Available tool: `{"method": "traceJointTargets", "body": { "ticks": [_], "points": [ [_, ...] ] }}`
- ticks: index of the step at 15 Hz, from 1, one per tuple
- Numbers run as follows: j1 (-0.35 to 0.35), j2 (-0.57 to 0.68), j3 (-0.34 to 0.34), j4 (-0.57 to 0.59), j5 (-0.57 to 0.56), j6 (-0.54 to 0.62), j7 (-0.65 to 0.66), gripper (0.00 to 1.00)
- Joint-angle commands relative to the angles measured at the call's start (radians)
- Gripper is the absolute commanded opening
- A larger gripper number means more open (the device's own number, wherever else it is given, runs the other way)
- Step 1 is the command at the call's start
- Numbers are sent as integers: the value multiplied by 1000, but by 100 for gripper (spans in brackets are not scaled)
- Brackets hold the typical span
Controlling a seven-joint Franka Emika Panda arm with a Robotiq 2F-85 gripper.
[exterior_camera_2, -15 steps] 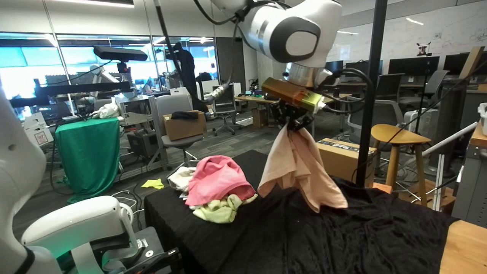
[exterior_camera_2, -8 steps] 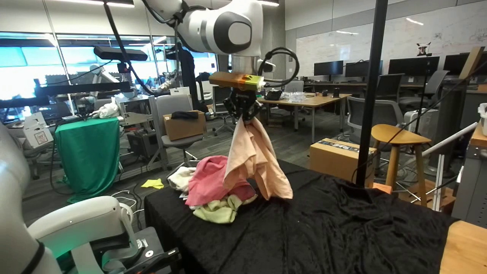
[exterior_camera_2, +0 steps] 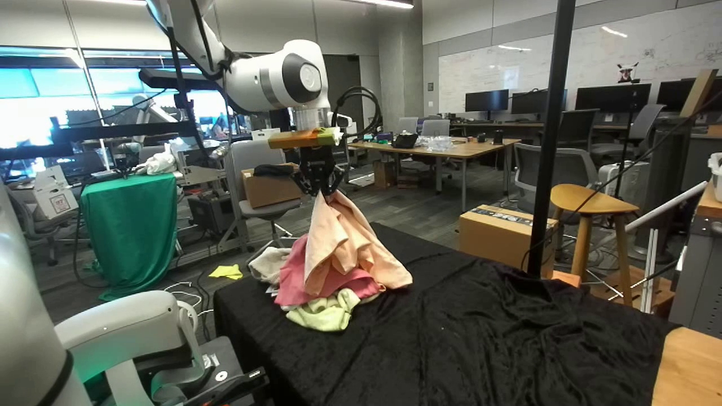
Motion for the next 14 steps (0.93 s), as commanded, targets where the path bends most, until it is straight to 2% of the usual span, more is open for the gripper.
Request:
{"method": "traceJointTargets", "body": {
  "ticks": [1,6,7,9,14],
  "points": [
    [28,131,-1,65,-103,2,67,10],
    [31,246,-12,107,-75,62,56,11],
    [30,260,-13,112,-67,82,58,35],
    [28,279,-13,122,-49,99,52,41],
    [28,250,-18,121,-27,42,76,79]
  ]
}}
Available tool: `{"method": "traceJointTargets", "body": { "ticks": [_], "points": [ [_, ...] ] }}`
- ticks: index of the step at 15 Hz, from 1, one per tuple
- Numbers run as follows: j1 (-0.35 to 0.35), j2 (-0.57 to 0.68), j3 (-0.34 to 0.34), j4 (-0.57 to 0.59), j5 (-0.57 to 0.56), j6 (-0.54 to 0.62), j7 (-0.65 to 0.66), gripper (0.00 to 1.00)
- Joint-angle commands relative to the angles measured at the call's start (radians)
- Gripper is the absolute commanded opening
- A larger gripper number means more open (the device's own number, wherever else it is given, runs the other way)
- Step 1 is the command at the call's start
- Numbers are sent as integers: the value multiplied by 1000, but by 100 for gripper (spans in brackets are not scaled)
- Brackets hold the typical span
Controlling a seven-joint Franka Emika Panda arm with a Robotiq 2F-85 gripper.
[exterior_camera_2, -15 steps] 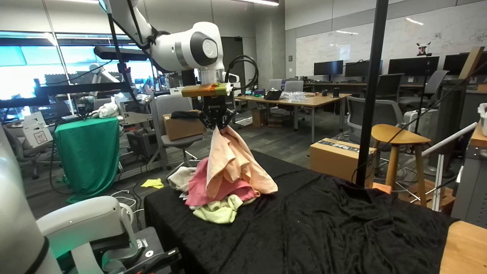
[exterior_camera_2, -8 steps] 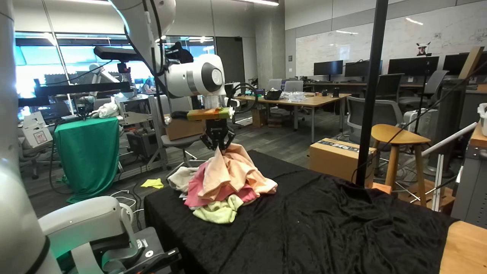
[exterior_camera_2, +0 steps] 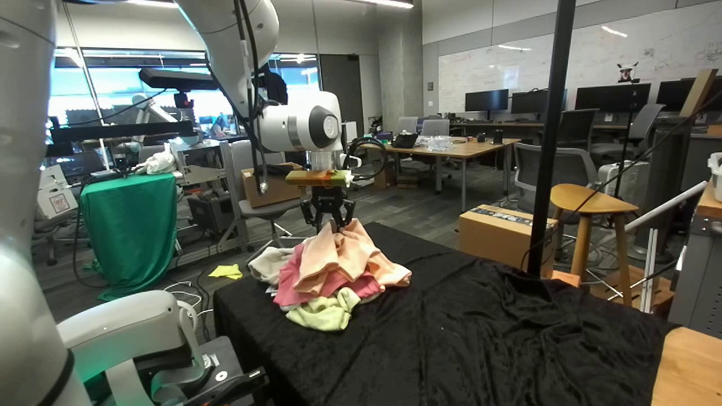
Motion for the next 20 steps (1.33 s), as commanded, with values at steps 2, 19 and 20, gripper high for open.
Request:
{"method": "traceJointTargets", "body": {
  "ticks": [2,19,20],
  "points": [
    [0,-66,-6,-1,51,-81,18,94],
    [-89,-761,-120,-341,314,-377,57,100],
    [-87,-816,-129,-393,321,-370,53,100]
  ]
}}
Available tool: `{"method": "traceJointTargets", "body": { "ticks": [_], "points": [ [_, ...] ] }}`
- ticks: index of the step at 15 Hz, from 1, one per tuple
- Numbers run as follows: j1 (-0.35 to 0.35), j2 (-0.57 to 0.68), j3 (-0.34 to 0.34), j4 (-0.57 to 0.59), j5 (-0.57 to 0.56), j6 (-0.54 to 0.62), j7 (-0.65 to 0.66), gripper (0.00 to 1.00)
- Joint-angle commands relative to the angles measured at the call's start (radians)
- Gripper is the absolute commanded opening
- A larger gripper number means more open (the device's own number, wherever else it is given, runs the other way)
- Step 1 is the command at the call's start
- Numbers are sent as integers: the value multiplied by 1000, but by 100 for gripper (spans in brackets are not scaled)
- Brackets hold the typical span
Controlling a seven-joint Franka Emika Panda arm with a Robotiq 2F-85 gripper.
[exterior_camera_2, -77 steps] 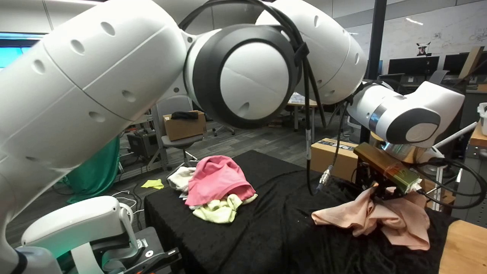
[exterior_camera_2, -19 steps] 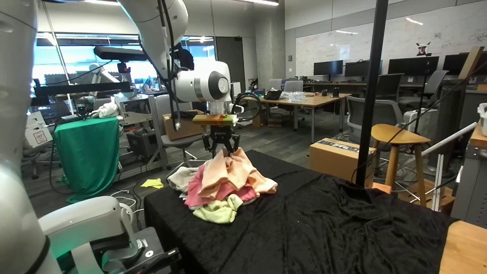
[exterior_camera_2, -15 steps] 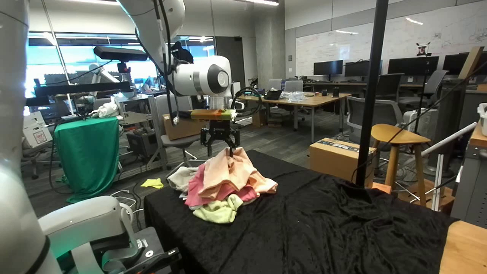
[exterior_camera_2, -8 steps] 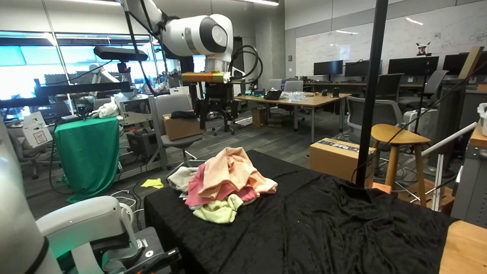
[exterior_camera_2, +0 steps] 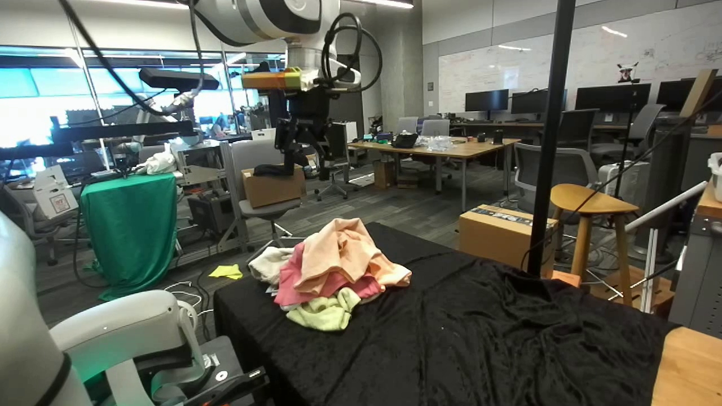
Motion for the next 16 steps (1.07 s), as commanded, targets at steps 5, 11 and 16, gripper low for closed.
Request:
{"method": "traceJointTargets", "body": {
  "ticks": [5,11,16],
  "points": [
    [-5,-463,-73,-434,40,138,-28,100],
    [-37,-585,-132,-502,-17,178,-69,100],
    [-40,-589,-140,-513,-11,173,-66,100]
  ]
}}
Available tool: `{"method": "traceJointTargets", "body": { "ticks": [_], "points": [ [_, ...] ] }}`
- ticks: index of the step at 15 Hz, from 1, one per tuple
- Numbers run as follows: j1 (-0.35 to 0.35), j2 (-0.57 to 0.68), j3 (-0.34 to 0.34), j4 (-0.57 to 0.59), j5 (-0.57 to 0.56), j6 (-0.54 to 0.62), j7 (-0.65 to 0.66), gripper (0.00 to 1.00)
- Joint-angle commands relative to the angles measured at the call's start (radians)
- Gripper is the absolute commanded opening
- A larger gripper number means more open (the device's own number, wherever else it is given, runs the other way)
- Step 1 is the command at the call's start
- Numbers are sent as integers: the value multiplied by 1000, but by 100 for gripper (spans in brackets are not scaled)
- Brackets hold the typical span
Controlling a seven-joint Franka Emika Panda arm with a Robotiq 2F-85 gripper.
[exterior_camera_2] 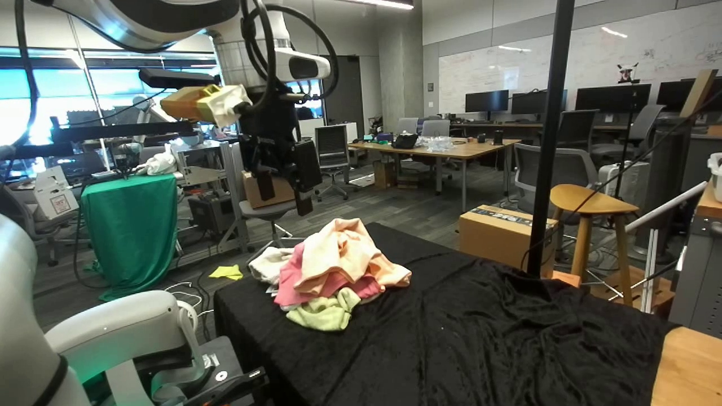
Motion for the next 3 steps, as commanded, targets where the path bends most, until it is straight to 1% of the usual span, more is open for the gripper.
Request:
{"method": "traceJointTargets", "body": {
  "ticks": [1,3],
  "points": [
    [-5,0,4,2,4,-2,-4,100],
    [-5,0,4,2,4,-1,-4,100]
  ]
}}
